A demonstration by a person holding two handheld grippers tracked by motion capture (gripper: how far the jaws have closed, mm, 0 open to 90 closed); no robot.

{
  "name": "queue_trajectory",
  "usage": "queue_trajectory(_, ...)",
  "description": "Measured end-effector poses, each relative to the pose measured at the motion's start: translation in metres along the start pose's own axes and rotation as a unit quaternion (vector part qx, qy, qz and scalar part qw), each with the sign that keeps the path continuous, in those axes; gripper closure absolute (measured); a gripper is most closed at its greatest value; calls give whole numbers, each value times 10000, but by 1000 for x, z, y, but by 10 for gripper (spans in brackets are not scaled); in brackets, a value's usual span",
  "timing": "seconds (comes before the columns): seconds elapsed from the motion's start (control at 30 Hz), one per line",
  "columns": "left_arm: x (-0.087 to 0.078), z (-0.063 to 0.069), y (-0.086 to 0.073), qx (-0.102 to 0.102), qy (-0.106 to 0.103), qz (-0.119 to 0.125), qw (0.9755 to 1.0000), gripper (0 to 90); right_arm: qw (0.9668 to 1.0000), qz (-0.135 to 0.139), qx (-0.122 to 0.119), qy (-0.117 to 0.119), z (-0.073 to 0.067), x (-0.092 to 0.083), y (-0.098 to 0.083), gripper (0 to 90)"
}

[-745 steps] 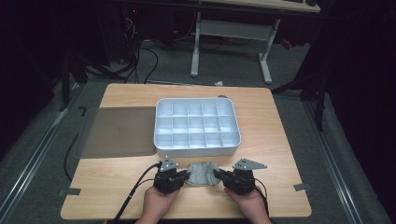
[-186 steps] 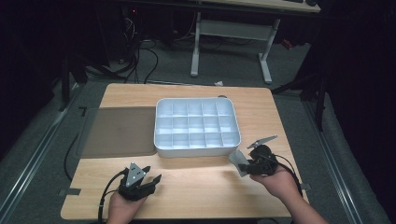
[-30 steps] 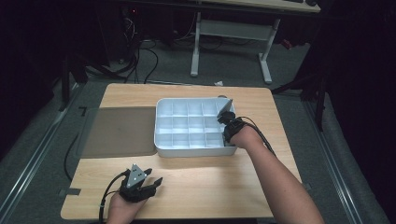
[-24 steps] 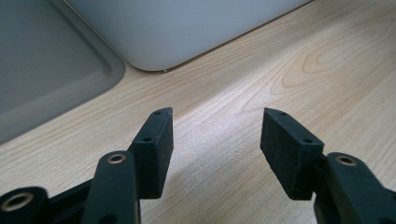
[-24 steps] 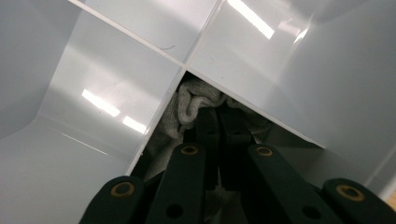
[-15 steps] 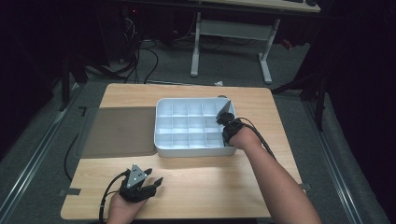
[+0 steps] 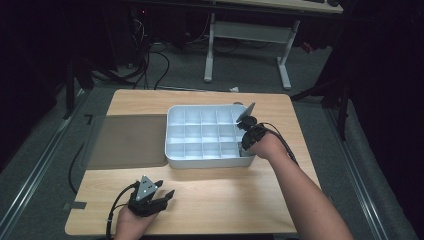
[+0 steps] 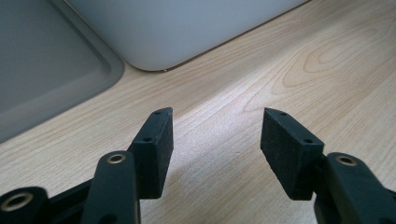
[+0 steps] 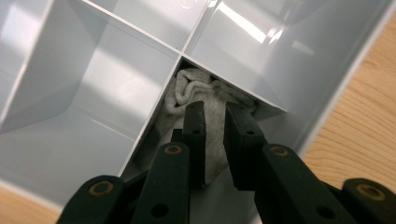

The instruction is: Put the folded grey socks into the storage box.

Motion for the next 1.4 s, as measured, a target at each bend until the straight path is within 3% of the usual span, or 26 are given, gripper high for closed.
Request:
queue_trajectory(0.07, 0, 0, 0, 0, -3, -15, 10000, 446, 9999, 80, 121, 8, -1, -7, -1, 790)
queue_trajectory(0.1, 0, 0, -1, -4, -11, -26, 10000, 446, 9999, 149, 12, -3, 1, -9, -1, 785)
queue_trajectory(0.3, 1, 1, -1, -33, -47, -78, 10000, 452, 9993, 354, 62, 40, 3, -19, -3, 746)
queue_trajectory(0.8, 1, 1, -1, -112, -101, -117, 9998, 453, 9956, 899, 156, 215, 0, -23, -16, 633)
queue_trajectory(1.07, 2, 1, -2, -138, -135, -164, 9997, 454, 9920, 1224, 92, 281, -6, -20, -23, 604)
queue_trajectory(1.17, 2, 2, -2, -149, -165, -185, 9996, 465, 9897, 1381, 188, 324, -8, -20, -24, 598)
queue_trajectory(1.23, 2, 3, -2, -151, -190, -183, 9995, 467, 9893, 1444, 77, 173, -10, -22, -26, 589)
queue_trajectory(1.4, 2, 2, -2, -91, -104, -162, 9998, 450, 9831, 1826, 52, 140, -17, -30, -28, 585)
Point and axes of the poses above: each handheld gripper's, and its own axes: x roughly forward along the jaws, y roughly out of its top, z roughly to its right, the point moved 9 cm from there along x, roughly forward along the jaws, and after that the axes turned 13 degrees about -x, right-handed, at the moved point
